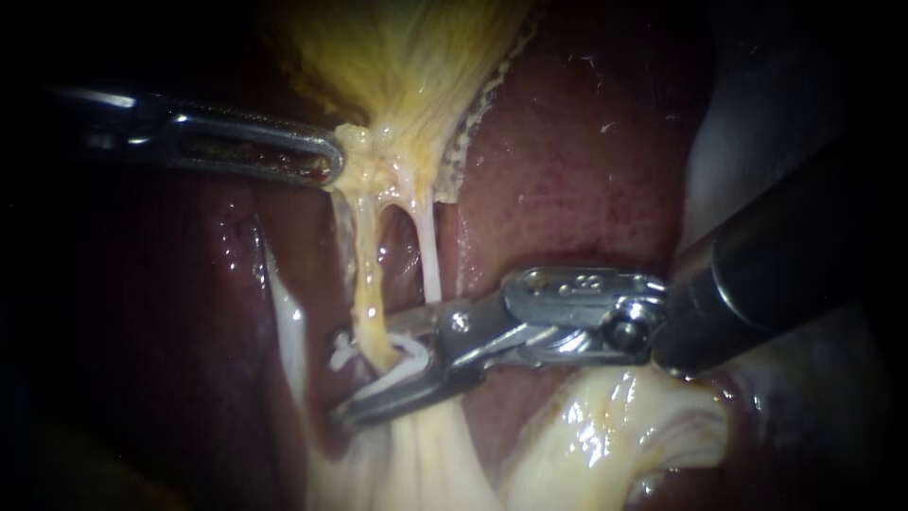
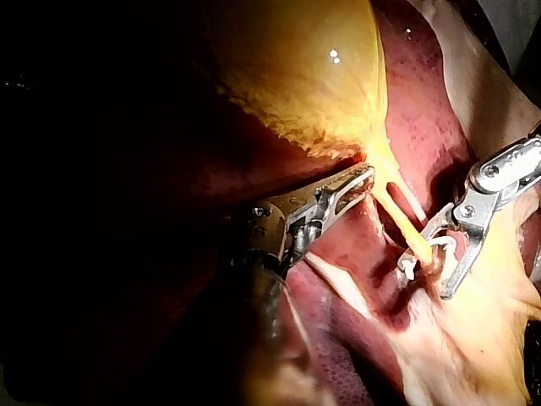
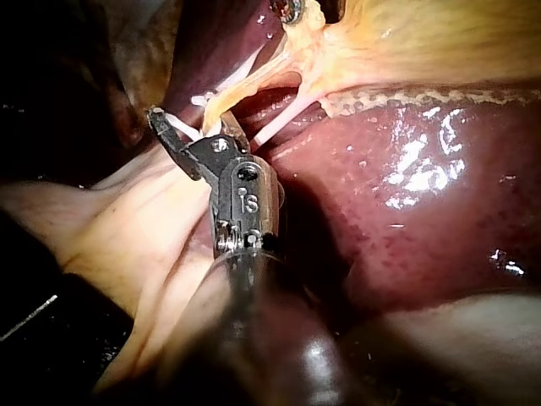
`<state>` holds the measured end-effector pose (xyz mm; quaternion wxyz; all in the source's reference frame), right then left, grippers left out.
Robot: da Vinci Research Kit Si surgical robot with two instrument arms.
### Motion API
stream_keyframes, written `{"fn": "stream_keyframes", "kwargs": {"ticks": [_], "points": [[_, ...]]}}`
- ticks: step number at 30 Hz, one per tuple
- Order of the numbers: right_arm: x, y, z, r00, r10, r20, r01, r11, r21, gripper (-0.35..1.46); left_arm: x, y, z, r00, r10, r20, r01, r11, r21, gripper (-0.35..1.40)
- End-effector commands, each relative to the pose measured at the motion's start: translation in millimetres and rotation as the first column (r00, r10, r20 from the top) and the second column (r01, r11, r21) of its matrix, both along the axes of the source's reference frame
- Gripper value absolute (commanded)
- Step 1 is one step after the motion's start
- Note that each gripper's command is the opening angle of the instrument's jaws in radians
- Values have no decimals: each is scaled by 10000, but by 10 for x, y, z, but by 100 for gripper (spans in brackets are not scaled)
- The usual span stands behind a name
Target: Clipping first clip left tube
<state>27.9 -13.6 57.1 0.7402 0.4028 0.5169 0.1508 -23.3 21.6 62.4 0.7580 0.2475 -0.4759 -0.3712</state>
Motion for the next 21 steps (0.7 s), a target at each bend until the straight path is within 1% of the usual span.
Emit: {"fn": "stream_keyframes", "kwargs": {"ticks": [1,6,11,13,19,21], "points": [[1,-2,0,10000,-8,-8,8,10000,99,41,0,0,0,10000,-7,-6,7,10000,0,-35],[1,-3,1,9999,26,114,-30,9994,346,36,-1,0,0,10000,-11,-8,11,10000,0,-35],[-1,-2,2,9995,86,293,-107,9974,714,19,-2,0,0,10000,-13,-9,13,10000,0,-35],[-1,-3,1,9993,108,369,-140,9961,870,9,-2,1,0,10000,-13,-10,13,10000,0,-35],[-1,-3,1,9985,153,526,-214,9928,1179,-15,-2,1,0,10000,-14,-10,14,10000,0,-35],[-1,-3,1,9984,155,549,-222,9922,1230,-35,-2,1,0,10000,-15,-11,15,10000,0,-35]]}}
